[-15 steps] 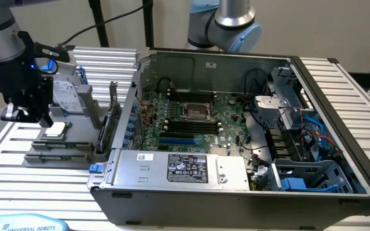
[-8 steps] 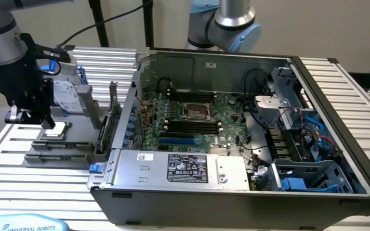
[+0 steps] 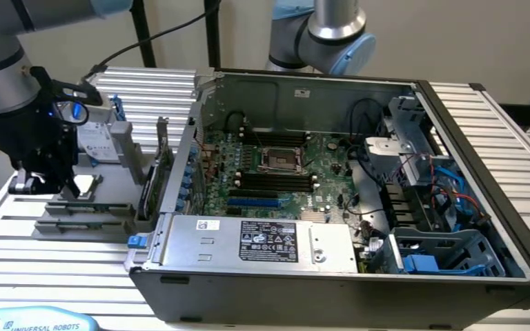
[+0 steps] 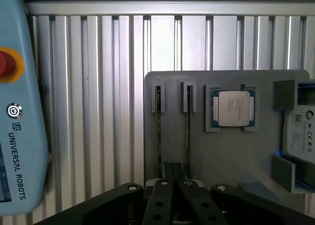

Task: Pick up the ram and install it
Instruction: 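Pick up the ram and move it above insertion slot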

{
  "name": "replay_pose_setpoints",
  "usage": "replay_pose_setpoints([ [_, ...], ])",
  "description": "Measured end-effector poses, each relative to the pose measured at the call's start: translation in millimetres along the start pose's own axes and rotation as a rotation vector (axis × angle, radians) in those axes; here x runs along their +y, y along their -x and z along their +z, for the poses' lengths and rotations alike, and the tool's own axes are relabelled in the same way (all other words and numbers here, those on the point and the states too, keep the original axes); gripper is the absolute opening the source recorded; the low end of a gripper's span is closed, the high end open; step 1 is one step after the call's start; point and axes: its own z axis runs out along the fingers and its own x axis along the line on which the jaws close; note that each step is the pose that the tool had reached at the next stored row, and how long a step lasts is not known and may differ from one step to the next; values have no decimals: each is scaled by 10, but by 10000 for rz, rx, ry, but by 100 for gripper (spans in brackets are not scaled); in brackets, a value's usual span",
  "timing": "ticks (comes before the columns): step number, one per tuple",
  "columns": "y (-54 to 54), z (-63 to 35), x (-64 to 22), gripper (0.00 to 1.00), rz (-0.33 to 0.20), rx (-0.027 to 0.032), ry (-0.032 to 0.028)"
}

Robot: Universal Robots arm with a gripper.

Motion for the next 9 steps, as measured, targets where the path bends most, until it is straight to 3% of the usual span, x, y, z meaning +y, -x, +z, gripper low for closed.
replay_pose_setpoints([
  [4,-52,48,-13,12,-37,-1,5],
  [9,-92,108,-13,36,-42,-3,12],
])
